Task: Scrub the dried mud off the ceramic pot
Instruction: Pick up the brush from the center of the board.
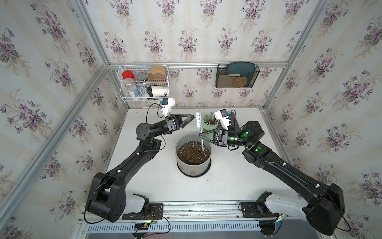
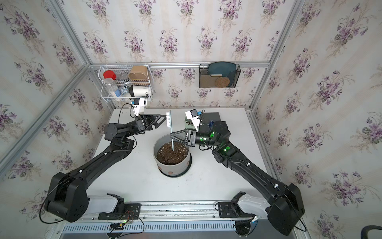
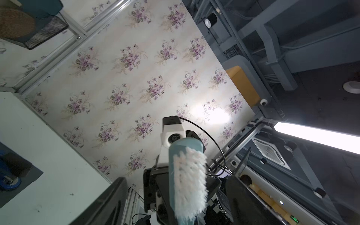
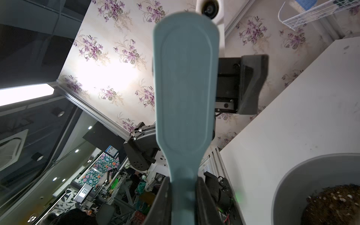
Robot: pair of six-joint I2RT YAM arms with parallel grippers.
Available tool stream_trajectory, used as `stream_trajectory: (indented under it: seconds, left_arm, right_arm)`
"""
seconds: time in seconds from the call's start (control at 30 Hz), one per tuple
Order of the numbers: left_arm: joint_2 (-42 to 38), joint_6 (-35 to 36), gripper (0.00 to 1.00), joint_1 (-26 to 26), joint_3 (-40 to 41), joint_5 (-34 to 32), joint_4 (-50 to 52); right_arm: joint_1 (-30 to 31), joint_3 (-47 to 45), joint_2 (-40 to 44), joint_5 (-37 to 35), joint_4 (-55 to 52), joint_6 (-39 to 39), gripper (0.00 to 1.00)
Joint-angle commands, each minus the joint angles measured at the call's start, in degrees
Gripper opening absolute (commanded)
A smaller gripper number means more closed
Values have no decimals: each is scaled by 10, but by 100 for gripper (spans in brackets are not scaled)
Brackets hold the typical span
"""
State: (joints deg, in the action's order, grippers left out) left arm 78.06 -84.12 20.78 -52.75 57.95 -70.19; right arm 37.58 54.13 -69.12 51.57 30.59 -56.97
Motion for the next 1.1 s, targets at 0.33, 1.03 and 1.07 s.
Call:
stream_trajectory:
  seconds: [0.33, 1.03, 1.07]
  left_arm:
    - [-15, 119, 76, 29, -18, 30, 100]
    - [-121, 376, 0, 47, -89, -158, 586]
    - [-121, 374, 0, 46, -93, -169, 599]
  right_arm:
    - [1, 10, -66, 31, 90, -76, 0]
    - [2, 36, -66, -46, -128, 49, 3]
    - [5, 45, -63, -62, -155, 69, 11]
